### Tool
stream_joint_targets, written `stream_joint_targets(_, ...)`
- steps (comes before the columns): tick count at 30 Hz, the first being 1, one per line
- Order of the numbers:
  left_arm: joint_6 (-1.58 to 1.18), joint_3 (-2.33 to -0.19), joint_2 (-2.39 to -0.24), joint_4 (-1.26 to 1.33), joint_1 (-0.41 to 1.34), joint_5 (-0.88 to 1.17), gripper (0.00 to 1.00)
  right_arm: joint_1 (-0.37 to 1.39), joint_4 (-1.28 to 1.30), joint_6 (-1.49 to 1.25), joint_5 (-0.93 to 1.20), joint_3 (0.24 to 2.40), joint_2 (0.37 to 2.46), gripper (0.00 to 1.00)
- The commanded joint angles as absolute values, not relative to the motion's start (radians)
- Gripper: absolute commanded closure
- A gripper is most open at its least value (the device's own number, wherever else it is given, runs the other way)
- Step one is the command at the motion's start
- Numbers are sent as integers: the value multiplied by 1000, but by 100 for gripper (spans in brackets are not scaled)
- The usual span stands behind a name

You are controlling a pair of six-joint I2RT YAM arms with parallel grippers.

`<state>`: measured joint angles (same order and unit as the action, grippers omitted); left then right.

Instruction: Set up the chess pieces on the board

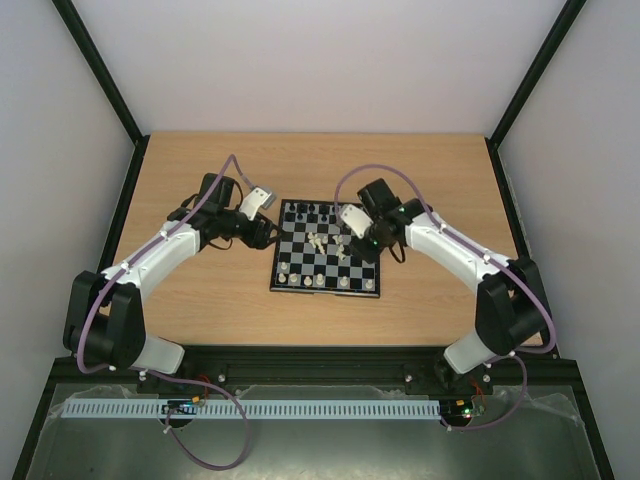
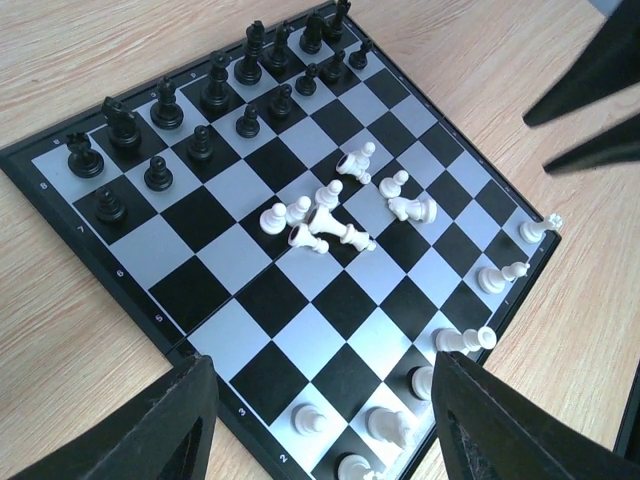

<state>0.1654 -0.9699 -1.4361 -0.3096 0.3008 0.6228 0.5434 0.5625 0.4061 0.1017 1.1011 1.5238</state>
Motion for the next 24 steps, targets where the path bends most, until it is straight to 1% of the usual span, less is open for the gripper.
stream_joint_targets(1,184,-971,-1417,-333,305,621,38,541,600,340,122,1227,1622,71)
stream_joint_targets(5,200,-970,-1404,-352,296,620,38,541,604,321,142,1324,1732,75)
stream_joint_targets(8,203,-965,-1393,-355,284,617,38,541,612,321,158,1377,1790,75)
stream_joint_targets(9,201,-963,-1391,-356,279,618,38,541,612,321,161,1387,1806,74)
stream_joint_targets(11,201,-962,-1386,-355,269,617,38,541,608,317,161,1399,1831,70)
stream_joint_targets(16,192,-960,-1384,-348,257,616,38,541,611,305,170,1418,1884,70)
stream_joint_targets(19,191,-959,-1383,-347,254,618,38,542,612,298,153,1433,1911,71)
stream_joint_targets(24,187,-952,-1383,-340,254,621,38,541,609,293,118,1437,1940,75)
